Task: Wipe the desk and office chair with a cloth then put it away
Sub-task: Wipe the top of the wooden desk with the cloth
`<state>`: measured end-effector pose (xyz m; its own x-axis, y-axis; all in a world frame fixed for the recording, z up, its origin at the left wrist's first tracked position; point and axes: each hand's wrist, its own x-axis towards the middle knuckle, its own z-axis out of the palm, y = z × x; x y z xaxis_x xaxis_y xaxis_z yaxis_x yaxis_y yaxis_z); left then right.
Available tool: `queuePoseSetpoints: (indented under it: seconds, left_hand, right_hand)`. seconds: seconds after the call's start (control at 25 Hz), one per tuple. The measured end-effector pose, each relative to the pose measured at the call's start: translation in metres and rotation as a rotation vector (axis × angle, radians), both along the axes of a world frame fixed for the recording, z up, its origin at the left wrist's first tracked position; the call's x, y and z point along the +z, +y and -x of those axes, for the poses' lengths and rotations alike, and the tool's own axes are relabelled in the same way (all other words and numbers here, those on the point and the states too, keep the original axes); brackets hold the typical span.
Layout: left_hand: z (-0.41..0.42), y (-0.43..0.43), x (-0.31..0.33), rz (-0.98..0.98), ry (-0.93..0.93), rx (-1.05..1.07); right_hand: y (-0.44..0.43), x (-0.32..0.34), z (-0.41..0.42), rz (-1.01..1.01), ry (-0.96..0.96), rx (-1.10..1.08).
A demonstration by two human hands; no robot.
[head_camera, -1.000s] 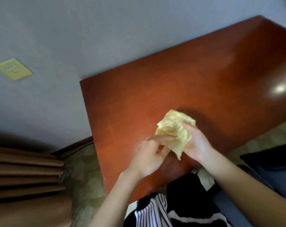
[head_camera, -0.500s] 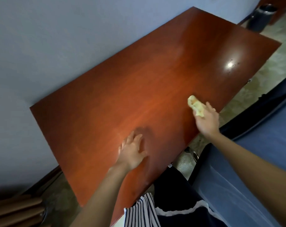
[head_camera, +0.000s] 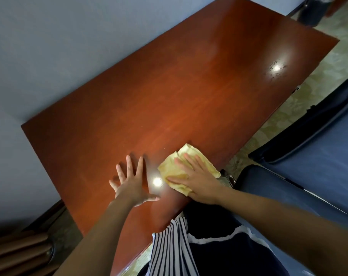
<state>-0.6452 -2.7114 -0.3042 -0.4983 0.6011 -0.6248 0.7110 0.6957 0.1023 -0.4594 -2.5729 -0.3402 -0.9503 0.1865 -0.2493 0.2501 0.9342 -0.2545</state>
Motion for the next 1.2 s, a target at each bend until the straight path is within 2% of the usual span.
queuePoseSetpoints:
  seconds: [0.08, 0.2, 0.44, 0.64, 0.8, 0.92, 1.08, 1.2]
  left_hand:
    - [0.001, -0.004, -0.001, 0.027, -0.007, 0.007]
    - [0.001, -0.003, 0.000, 0.052, -0.005, 0.002]
    - [0.004, 0.002, 0.007, 0.084, 0.075, -0.095]
    - [0.018, -0.003, 0.013, 0.023, 0.093, -0.125]
    - [0.034, -0.011, 0.019, -0.086, 0.022, -0.041]
    - [0.043, -0.015, 0.021, -0.121, 0.017, 0.009]
    - [0.046, -0.018, 0.019, -0.087, 0.072, 0.033]
    - [0.048, -0.016, 0.018, -0.043, 0.067, 0.033]
  right_hand:
    - [0.012, 0.002, -0.018, -0.022, -0.038, 0.138]
    - [0.041, 0.006, -0.041, -0.076, -0.104, 0.128]
    - [0.114, 0.019, -0.044, -0.091, -0.127, -0.279]
    - [0.157, 0.017, 0.020, -0.043, -0.164, -0.552]
    - [0.154, 0.013, 0.087, 0.074, -0.264, -0.722]
    - [0.121, 0.013, 0.119, 0.092, -0.251, -0.594]
    - [0.058, 0.008, 0.118, -0.015, -0.149, -0.192]
    - [0.046, 0.008, 0.087, -0.047, -0.055, 0.099]
